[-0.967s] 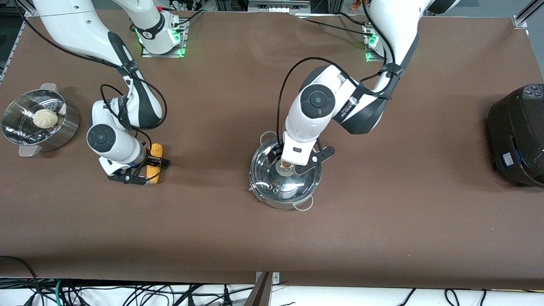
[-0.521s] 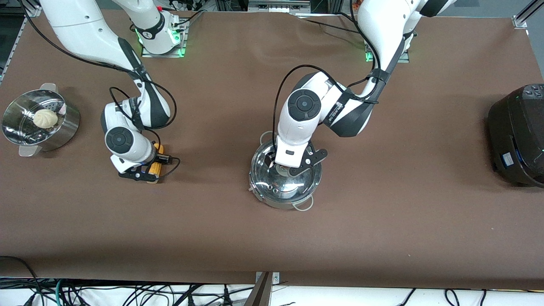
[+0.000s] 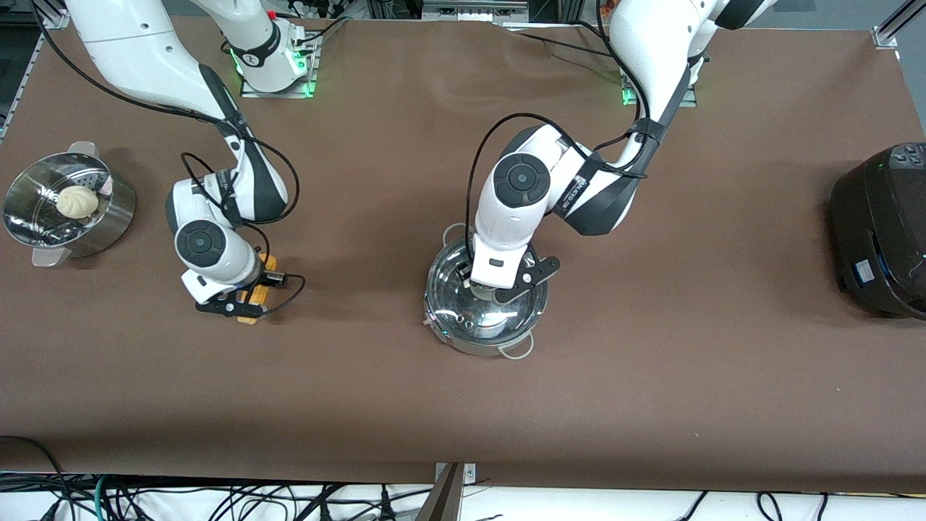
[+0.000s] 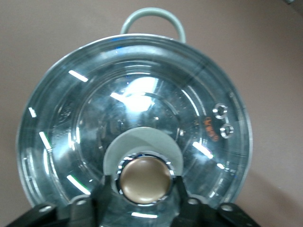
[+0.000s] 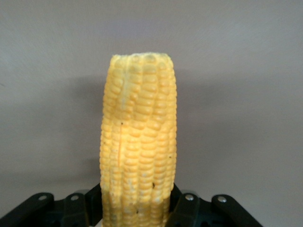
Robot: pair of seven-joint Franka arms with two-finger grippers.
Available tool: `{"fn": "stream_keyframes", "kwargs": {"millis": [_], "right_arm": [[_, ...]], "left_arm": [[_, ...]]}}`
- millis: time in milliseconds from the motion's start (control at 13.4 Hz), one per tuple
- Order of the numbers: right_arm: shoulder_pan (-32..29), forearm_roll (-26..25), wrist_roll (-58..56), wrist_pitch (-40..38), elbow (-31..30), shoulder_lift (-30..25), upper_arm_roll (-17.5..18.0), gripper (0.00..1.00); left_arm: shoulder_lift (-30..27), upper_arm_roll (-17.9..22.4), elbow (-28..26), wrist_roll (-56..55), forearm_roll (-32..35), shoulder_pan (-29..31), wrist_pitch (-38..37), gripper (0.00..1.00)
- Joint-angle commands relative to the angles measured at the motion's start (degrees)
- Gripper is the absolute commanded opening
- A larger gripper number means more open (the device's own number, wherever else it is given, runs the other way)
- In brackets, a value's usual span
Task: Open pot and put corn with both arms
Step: 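Grasp the lid knob with the left gripper while the right gripper grasps the corn, then lift the lid off with the left gripper while the right gripper carries the corn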
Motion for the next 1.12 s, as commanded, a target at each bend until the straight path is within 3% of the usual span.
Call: {"fn": "stream_keyframes", "kwargs": {"millis": [0, 74, 595, 818, 1041], "right_arm": [[3.6, -0.7, 0.3, -14.8, 10.8, -0.3, 0.1, 0.0], [4.5, -0.4, 0.3, -17.8, 13.8, -0.3, 0.1, 0.0], [13.3, 0.8, 4.0, -28.3, 27.4, -0.8, 1.5, 0.0], [13.6, 14.2, 11.0, -26.3, 30.1, -0.7, 1.5, 0.0], [13.8, 29.1, 15.3, -17.5, 30.1, 1.2, 1.6, 0.0]], "left_arm": [[1.2, 0.4, 1.8, -0.5, 1.6, -0.2, -0.9, 0.18], [1.2, 0.4, 1.8, -0.5, 1.6, -0.2, -0.9, 0.02], [-1.7, 0.1, 2.1, -0.7, 1.5, 0.2, -4.8, 0.0], [-4.0, 0.3, 6.2, -0.6, 1.4, 0.5, -10.3, 0.0], [-4.4, 0.4, 6.4, -0.6, 1.5, 0.4, -10.4, 0.0]]}}
